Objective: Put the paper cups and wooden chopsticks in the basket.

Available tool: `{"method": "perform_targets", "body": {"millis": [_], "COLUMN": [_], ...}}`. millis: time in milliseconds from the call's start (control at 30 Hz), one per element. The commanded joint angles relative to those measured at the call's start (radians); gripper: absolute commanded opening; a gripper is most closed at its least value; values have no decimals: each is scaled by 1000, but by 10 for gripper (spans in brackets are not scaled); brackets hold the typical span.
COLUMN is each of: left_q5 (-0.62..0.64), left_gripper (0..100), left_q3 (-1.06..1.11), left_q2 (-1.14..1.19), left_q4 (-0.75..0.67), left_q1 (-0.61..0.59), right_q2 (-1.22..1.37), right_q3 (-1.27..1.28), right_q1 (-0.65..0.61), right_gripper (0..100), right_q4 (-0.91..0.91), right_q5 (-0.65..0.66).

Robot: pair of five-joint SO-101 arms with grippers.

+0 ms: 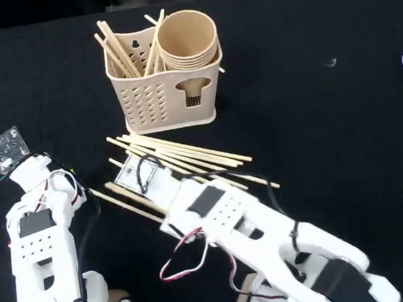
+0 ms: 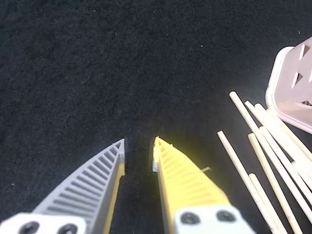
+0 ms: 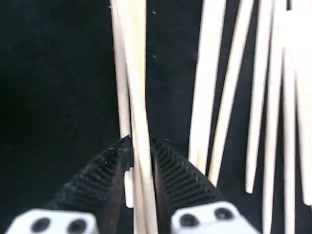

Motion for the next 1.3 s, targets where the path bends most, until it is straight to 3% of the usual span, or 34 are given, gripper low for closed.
{"method": "perform_targets", "body": {"millis": [0, 267, 433, 633, 767, 933, 1067, 1267], "left_q5": [9, 9, 9, 9, 9, 9, 9, 6], "left_gripper": [107, 107, 107, 107, 107, 107, 107, 107], "left_q3": [-8, -7, -7, -7, -7, -8, -8, -8], "left_q2": [-26, -26, -26, -26, -26, -26, -26, -26], "left_q4": [-21, -21, -21, -21, -21, -21, -21, -21], "left_q1": [-4, -2, -2, -2, -2, -2, -2, -2], "right_q2": [-79, -68, -67, -67, -67, -65, -38, 145], "right_q3": [22, 19, 24, 21, 19, 27, 24, -38], "right_q1": [32, 29, 28, 29, 26, -71, -157, -158], "right_gripper": [21, 27, 106, 9, 60, 165, 151, 149], "right_q4": [3, -2, -2, -3, -12, -15, -15, -72], "right_q5": [26, 28, 25, 32, 23, 23, 23, 25]}}
